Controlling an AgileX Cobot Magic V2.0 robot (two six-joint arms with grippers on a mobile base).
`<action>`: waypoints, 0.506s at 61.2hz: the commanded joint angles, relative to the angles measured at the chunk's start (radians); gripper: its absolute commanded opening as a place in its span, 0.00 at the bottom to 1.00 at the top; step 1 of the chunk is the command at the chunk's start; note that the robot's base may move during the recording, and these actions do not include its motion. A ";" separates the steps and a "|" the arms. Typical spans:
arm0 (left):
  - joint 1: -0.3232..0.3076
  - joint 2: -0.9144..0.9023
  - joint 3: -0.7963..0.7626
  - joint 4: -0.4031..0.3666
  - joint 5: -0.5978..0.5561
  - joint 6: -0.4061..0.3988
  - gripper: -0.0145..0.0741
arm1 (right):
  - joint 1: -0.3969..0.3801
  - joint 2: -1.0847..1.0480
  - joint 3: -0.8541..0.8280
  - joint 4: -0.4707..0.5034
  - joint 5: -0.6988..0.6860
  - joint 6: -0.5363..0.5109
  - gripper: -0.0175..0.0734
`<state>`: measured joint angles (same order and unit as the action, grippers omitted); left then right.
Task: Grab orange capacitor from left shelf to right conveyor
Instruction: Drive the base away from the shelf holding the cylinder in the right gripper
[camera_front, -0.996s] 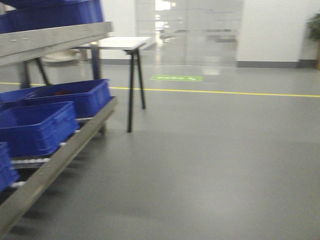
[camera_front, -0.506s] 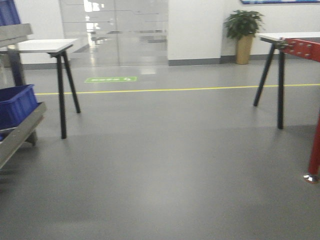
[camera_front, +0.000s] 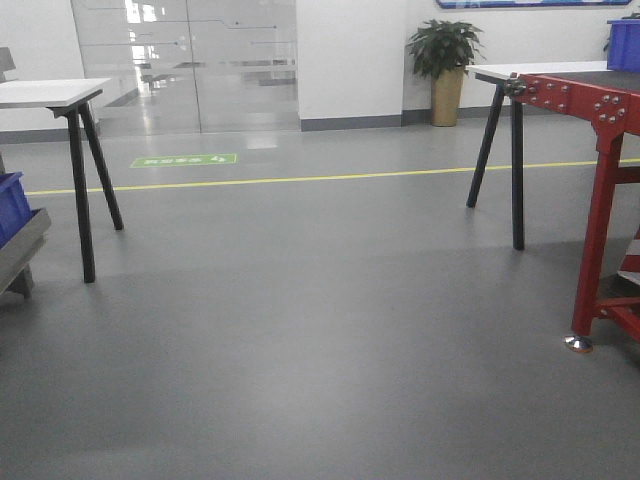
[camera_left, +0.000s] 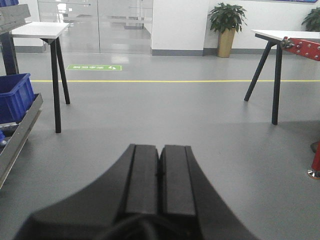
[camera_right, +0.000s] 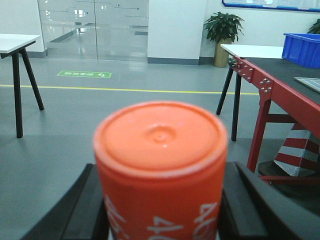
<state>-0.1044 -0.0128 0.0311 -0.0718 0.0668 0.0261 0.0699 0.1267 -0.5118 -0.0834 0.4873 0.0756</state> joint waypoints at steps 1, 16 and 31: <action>-0.002 -0.012 -0.003 -0.002 -0.091 -0.002 0.02 | -0.007 0.014 -0.030 -0.006 -0.093 -0.004 0.25; -0.002 -0.012 -0.003 -0.002 -0.091 -0.002 0.02 | -0.007 0.014 -0.030 -0.006 -0.093 -0.004 0.25; -0.002 -0.012 -0.003 -0.002 -0.091 -0.002 0.02 | -0.007 0.014 -0.030 -0.006 -0.093 -0.004 0.25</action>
<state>-0.1044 -0.0128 0.0311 -0.0718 0.0668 0.0261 0.0699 0.1267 -0.5118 -0.0834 0.4873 0.0756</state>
